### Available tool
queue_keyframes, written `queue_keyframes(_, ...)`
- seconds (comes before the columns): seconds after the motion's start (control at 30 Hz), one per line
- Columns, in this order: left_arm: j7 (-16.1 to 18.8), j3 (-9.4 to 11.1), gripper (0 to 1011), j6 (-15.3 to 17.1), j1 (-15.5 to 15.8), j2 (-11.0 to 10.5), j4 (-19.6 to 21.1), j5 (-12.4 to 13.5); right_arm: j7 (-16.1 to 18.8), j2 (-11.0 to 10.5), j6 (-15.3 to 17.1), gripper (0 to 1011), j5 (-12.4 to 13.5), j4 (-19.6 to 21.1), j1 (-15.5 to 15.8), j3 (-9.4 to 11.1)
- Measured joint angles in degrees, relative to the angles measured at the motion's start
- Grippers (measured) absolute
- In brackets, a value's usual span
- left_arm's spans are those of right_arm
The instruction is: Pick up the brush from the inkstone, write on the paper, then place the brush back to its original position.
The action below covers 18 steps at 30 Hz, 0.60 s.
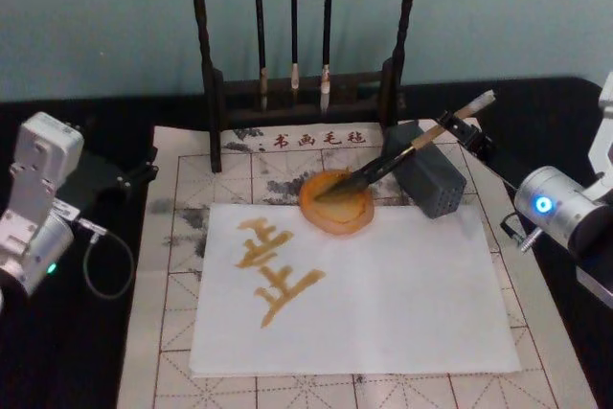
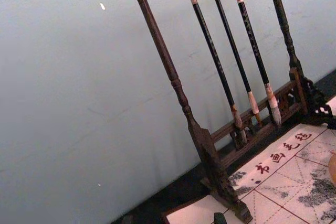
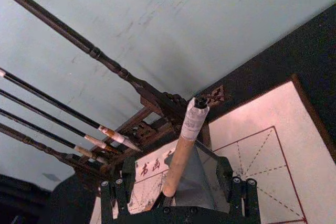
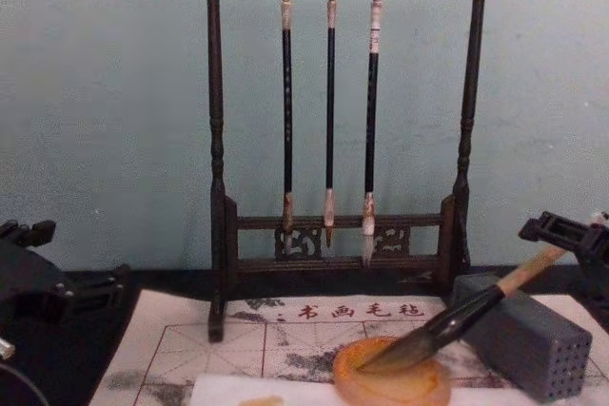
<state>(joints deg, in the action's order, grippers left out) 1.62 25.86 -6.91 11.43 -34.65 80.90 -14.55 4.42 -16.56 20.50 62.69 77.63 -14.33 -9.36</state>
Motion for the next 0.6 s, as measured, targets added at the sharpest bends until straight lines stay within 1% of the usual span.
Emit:
queue_keyframes(0.23,0.0,0.0,1001,0.0,0.0,0.0,0.0,0.0,-0.8,0.4,-0.8,1002,0.9,-1.5,-1.6,-1.0)
queue_keyframes(0.6,0.0,0.0,1001,0.0,0.0,0.0,0.0,0.0,-1.2,0.4,-2.2,1002,1.9,-3.7,-3.5,-2.4)
